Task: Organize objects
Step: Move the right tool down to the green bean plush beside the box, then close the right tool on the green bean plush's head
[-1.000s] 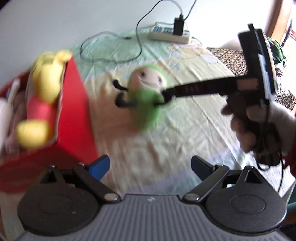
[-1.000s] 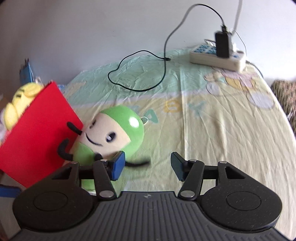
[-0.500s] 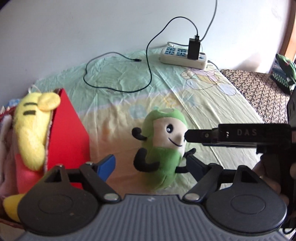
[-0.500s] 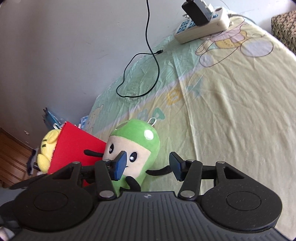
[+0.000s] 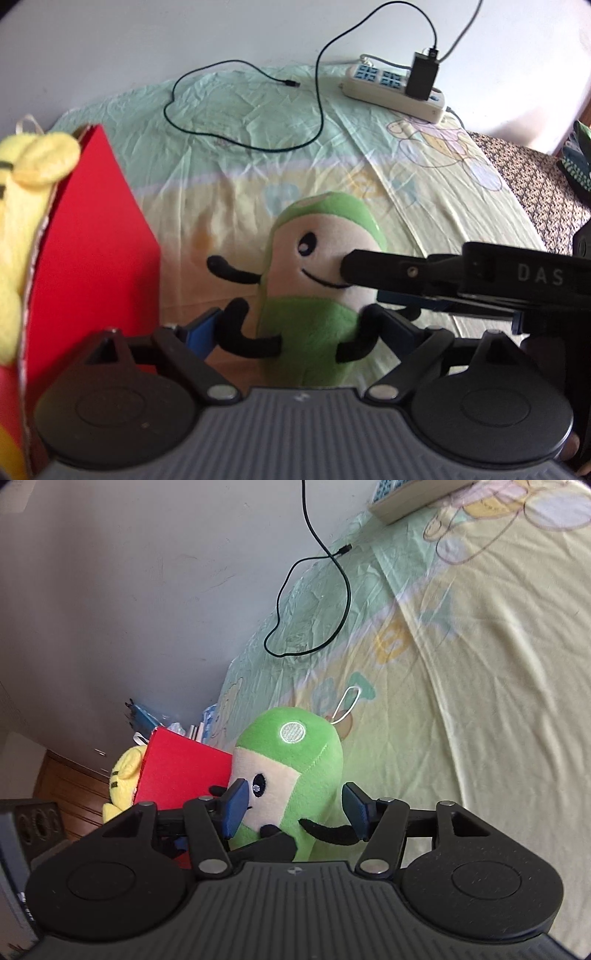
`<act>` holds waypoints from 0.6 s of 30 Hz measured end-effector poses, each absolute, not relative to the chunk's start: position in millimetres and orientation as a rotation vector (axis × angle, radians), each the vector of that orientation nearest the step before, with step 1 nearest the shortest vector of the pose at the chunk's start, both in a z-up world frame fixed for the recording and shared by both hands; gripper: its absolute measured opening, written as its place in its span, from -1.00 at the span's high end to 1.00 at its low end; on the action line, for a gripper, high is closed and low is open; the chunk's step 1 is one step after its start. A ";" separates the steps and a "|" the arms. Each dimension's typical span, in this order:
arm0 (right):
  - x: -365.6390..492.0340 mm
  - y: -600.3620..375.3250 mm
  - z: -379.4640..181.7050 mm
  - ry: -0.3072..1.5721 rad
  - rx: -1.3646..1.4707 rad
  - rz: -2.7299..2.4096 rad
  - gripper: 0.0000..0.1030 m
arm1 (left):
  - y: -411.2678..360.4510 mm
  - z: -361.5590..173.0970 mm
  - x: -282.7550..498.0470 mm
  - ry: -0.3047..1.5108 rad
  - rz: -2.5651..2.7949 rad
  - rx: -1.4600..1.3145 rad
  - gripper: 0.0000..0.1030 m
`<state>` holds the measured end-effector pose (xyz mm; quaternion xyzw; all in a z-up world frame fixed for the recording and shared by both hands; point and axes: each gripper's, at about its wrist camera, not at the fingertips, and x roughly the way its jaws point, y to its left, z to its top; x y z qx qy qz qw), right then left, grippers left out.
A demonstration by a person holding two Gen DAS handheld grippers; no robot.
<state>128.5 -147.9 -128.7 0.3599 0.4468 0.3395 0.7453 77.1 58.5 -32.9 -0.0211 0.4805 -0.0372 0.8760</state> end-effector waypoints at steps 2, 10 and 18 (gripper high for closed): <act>130.9 -144.6 -133.6 0.995 0.828 0.754 -0.21 | 59.4 -38.2 81.5 1.020 -0.075 -0.050 -0.71; 133.2 -131.5 -134.6 1.004 0.847 0.783 -0.15 | 65.0 -54.4 90.9 1.082 -0.078 -0.108 -0.46; 122.9 -140.8 -125.2 1.011 0.871 0.803 -0.09 | 59.9 -41.2 73.5 1.058 -0.107 -0.092 -0.46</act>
